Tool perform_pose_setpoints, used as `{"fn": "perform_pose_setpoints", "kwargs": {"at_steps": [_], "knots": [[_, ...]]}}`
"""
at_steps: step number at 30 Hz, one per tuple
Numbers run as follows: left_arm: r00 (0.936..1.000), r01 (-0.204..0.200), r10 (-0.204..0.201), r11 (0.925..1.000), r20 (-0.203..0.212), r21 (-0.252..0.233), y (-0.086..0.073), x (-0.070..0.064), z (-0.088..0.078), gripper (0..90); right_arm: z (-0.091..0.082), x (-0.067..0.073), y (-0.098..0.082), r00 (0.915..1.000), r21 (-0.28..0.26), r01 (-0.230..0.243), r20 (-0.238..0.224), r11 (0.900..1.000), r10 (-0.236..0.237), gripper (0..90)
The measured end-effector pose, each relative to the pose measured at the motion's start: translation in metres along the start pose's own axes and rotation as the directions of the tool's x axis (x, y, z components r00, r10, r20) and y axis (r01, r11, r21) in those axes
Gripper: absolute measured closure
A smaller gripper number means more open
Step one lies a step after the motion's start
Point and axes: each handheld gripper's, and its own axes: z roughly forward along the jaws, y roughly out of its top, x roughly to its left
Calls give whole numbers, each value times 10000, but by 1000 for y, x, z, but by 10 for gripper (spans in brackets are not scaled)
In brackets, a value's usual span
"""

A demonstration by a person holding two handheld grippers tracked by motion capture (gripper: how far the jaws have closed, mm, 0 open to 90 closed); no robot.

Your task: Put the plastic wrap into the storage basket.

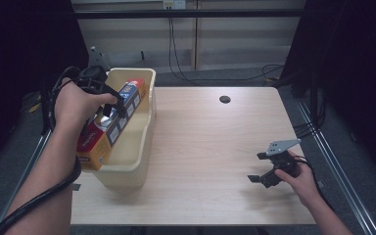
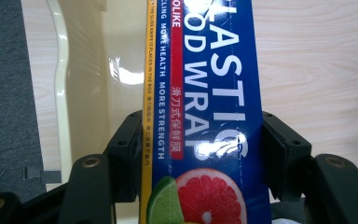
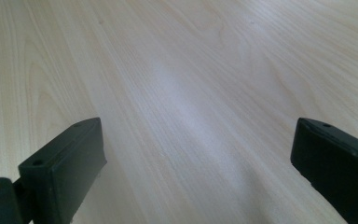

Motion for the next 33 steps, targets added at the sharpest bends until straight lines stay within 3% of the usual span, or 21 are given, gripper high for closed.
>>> {"fn": "perform_pose_setpoints", "kwargs": {"at_steps": [12,22,23,33], "knots": [[10000,2,-3,9995,41,301,0,0,20,407,0,1,0,10000,20,46,-72,10000,-46,24],[9998,167,-173,9989,119,447,-1,0,33,406,0,1,0,9999,2,117,-6,9999,-117,24],[9992,367,-373,9984,146,424,-1,0,34,406,0,1,0,9999,-4,108,-13,9999,-108,24],[9991,407,-415,9974,129,595,-2,0,44,406,0,1,0,9999,-5,123,-17,9999,-123,25]]}}
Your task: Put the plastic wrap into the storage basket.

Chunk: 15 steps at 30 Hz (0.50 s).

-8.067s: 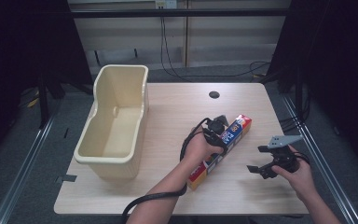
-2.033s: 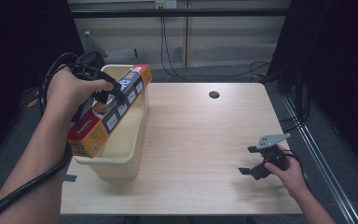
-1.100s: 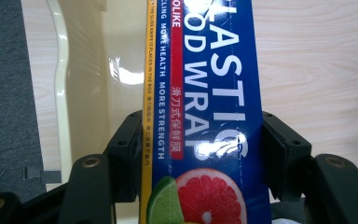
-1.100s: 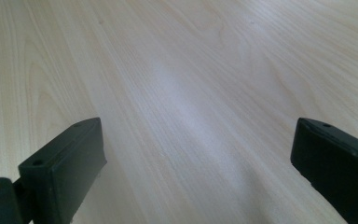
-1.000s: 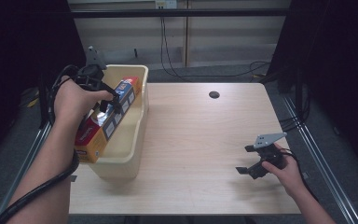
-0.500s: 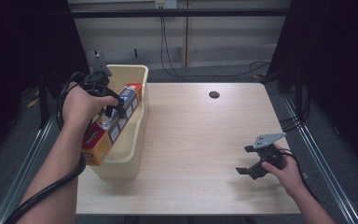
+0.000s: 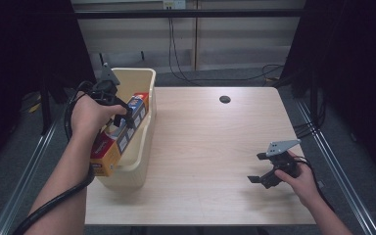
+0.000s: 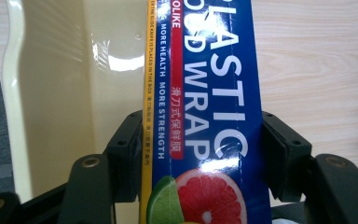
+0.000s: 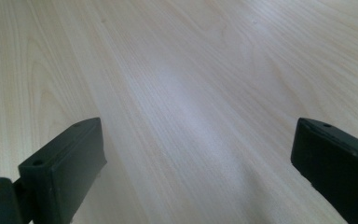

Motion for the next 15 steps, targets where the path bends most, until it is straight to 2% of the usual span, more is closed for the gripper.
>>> {"fn": "perform_pose_setpoints", "kwargs": {"at_steps": [6,12,15], "knots": [[10000,49,-49,10000,-46,38,-1,2,9,406,-1,0,0,10000,-3,-7,-27,10000,7,24],[9997,262,-261,9996,-35,86,-1,2,15,405,0,1,0,10000,16,11,-31,10000,-11,24],[9998,217,-216,9996,-49,180,-1,2,19,405,-1,1,0,10000,18,-9,-43,10000,9,24]]}}
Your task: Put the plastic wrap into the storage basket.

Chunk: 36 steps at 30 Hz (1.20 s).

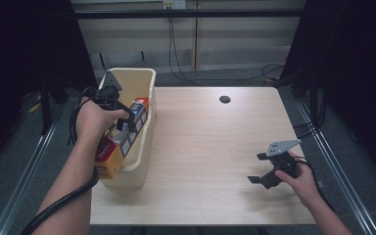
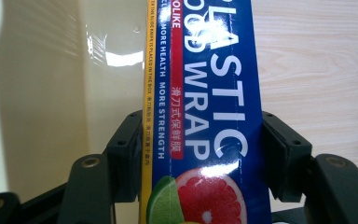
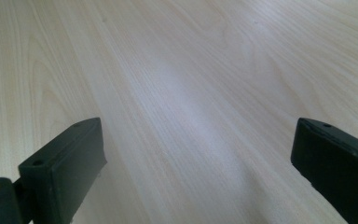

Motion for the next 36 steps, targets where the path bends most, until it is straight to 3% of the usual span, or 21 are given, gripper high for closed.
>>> {"fn": "perform_pose_setpoints", "kwargs": {"at_steps": [7,10,36], "knots": [[9997,244,-244,9996,9,114,-1,0,8,405,-1,1,0,10000,-14,49,29,10000,-49,24],[9999,130,-129,9996,-36,231,-2,0,10,405,-2,1,-1,10000,-39,28,23,10000,-28,24],[9985,524,-512,9962,-200,696,-2,-1,30,402,-2,1,-1,10000,-69,31,41,10000,-30,24]]}}
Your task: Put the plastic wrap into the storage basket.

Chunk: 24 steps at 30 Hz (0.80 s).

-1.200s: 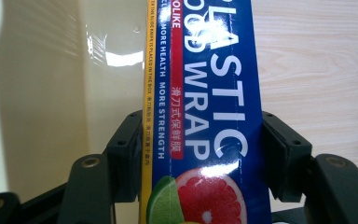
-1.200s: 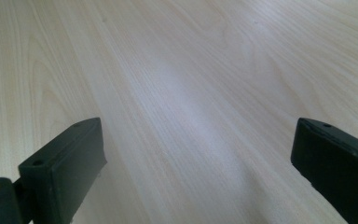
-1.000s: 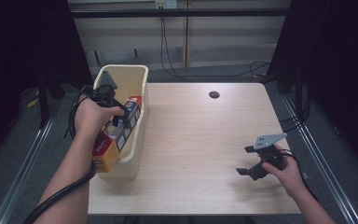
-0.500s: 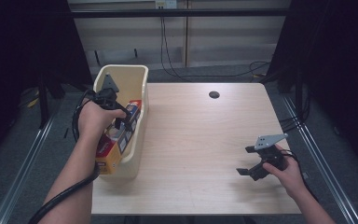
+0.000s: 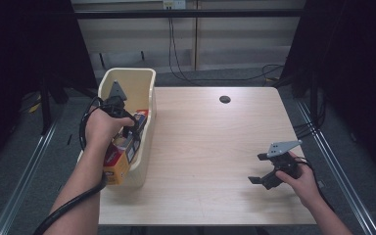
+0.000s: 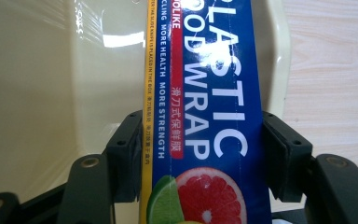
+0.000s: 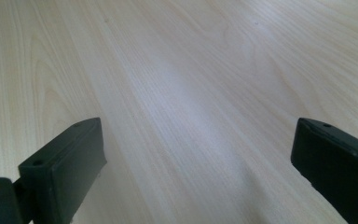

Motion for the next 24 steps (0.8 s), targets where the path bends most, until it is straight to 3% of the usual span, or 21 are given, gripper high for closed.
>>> {"fn": "perform_pose_setpoints", "kwargs": {"at_steps": [18,24], "knots": [[9996,204,-204,9998,-183,-1,3,-1,8,399,0,0,0,10000,18,3,-7,10000,-3,24],[9997,185,-182,9996,-130,229,4,1,9,398,0,0,0,10000,25,12,11,10000,-12,24]]}}
